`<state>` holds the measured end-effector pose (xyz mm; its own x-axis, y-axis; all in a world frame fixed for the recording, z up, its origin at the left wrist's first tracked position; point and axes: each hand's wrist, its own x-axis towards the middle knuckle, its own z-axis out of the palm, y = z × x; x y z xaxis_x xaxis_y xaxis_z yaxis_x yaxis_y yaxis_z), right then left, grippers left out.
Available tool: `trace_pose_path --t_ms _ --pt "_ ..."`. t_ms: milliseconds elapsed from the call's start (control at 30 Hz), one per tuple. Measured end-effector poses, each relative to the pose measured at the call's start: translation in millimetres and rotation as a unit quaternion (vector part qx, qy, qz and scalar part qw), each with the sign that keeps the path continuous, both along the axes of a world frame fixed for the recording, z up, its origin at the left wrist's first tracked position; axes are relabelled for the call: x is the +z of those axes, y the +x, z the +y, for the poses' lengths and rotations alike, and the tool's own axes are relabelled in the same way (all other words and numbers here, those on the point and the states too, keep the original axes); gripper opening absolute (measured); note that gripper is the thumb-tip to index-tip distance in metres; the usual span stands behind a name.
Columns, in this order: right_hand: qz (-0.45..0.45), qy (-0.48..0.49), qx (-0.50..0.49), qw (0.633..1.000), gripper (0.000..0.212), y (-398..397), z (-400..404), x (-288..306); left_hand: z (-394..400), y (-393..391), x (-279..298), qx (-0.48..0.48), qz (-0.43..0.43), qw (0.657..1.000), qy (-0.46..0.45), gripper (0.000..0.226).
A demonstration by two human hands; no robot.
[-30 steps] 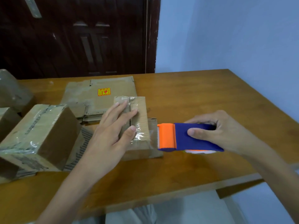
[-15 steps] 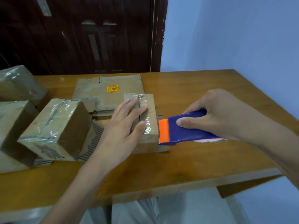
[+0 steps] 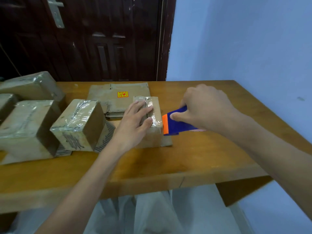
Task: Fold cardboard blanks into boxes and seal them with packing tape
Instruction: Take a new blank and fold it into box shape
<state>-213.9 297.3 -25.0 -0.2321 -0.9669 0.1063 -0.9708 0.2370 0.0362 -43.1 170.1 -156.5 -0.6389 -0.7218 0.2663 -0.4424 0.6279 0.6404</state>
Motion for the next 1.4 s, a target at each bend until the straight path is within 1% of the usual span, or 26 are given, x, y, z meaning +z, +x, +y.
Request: trace_pose_path --t_ms 133,267,333,367,400,467,500,567,633,667,700,733,767,800,833,867,933,1000,1067,1133,1200,1267,1300,1333,1367,1400 --pt "-0.051 0.002 -0.016 0.999 0.04 -8.6 -6.1 1.9 1.2 -3.0 1.6 0.011 -0.001 1.0 -0.003 0.051" --pt "-0.061 0.02 0.025 0.998 0.036 -10.3 -6.4 9.3 4.8 -2.1 4.5 0.012 0.024 0.999 0.024 0.05" --pt "-0.069 0.008 0.05 0.996 0.036 -18.4 -3.0 9.0 6.8 -1.2 3.7 0.012 0.029 0.999 0.026 0.049" --pt "-0.065 0.004 0.061 0.996 0.036 -22.9 -1.4 4.1 7.4 -1.2 3.8 0.011 0.029 0.999 0.025 0.049" --pt "-0.044 0.013 0.071 0.996 0.037 -24.9 1.5 -2.2 8.5 -0.9 4.3 0.009 0.029 0.999 0.024 0.049" --pt "0.034 0.048 0.089 0.994 0.038 -24.5 1.9 -25.0 10.9 -1.1 4.7 0.003 0.026 0.999 0.024 0.048" --pt "0.054 0.054 0.091 0.993 0.039 -24.2 0.0 -35.8 11.0 -1.5 5.2 -0.001 0.025 0.999 0.023 0.048" --pt "0.046 0.037 0.077 0.995 0.039 -30.4 -3.3 -47.5 10.0 -1.6 4.3 0.001 0.026 1.0 0.015 0.048" --pt "0.004 0.024 0.052 0.998 0.038 -46.7 -1.5 -48.4 9.8 -1.1 2.8 0.006 0.017 1.0 0.008 0.049" --pt "-0.034 0.007 0.039 0.999 0.036 -57.3 1.2 -48.4 8.7 -1.2 2.1 0.008 0.019 1.0 0.005 0.049" --pt "-0.091 -0.033 0.027 0.995 0.032 -68.1 5.7 -52.7 8.0 -1.3 0.5 0.009 0.023 1.0 0.005 0.049" --pt "-0.158 -0.099 0.017 0.982 0.027 -76.9 11.6 -60.0 7.6 -2.1 -0.8 0.01 0.028 1.0 0.008 0.049" --pt "-0.219 -0.17 0.006 0.961 0.024 -83.8 15.3 -72.1 6.2 -3.1 -2.3 0.012 0.033 0.999 0.007 0.048" --pt "-0.266 -0.23 -0.006 0.936 0.024 -87.2 17.9 -86.4 4.8 -3.6 -4.0 0.015 0.037 0.999 0.004 0.048" --pt "-0.29 -0.267 -0.021 0.919 0.028 -89.7 19.8 -103.2 3.7 -3.8 -5.2 0.016 0.038 0.999 0.002 0.049" --pt "-0.289 -0.284 -0.031 0.914 0.035 -90.6 22.1 -120.9 3.7 -3.4 -6.1 0.017 0.038 0.999 -0.001 0.049" --pt "-0.238 -0.292 -0.033 0.926 0.044 -90.9 24.9 -154.6 4.4 -3.5 -7.1 0.021 0.033 0.999 -0.011 0.05" --pt "-0.115 -0.3 -0.009 0.947 0.046 -91.2 23.3 -176.9 7.2 -3.3 -4.9 0.028 0.018 0.999 -0.023 0.052" --pt "0.0 -0.303 0.019 0.953 0.047 -90.5 17.3 -183.0 10.0 -3.5 -2.2 0.037 0.004 0.999 -0.033 0.053" --pt "0.045 -0.291 0.025 0.955 0.042 -83.5 12.1 -180.9 10.9 -2.8 -0.5 0.047 -0.003 0.998 -0.035 0.053" --pt "0.07 -0.272 -0.008 0.96 0.037 -75.0 10.4 -174.9 10.2 -0.7 -1.0 0.048 -0.003 0.998 -0.038 0.053" --pt "0.077 -0.28 -0.061 0.955 0.035 -62.4 11.8 -163.0 8.6 2.4 -3.4 0.047 0.005 0.998 -0.04 0.052" --pt "0.067 -0.303 -0.069 0.948 0.036 -51.4 12.3 -156.2 7.9 3.9 -4.3 0.047 0.013 0.998 -0.041 0.052" --pt "0.036 -0.334 -0.059 0.94 0.036 -36.6 12.3 -149.1 7.4 4.9 -5.4 0.048 0.023 0.998 -0.042 0.051" --pt "-0.031 -0.361 -0.038 0.931 0.036 -17.6 11.2 -141.1 6.6 4.4 -6.7 0.049 0.031 0.997 -0.042 0.05" --pt "-0.129 -0.375 -0.02 0.918 0.037 2.3 8.5 -135.7 5.8 3.0 -7.8 0.051 0.035 0.997 -0.045 0.049"
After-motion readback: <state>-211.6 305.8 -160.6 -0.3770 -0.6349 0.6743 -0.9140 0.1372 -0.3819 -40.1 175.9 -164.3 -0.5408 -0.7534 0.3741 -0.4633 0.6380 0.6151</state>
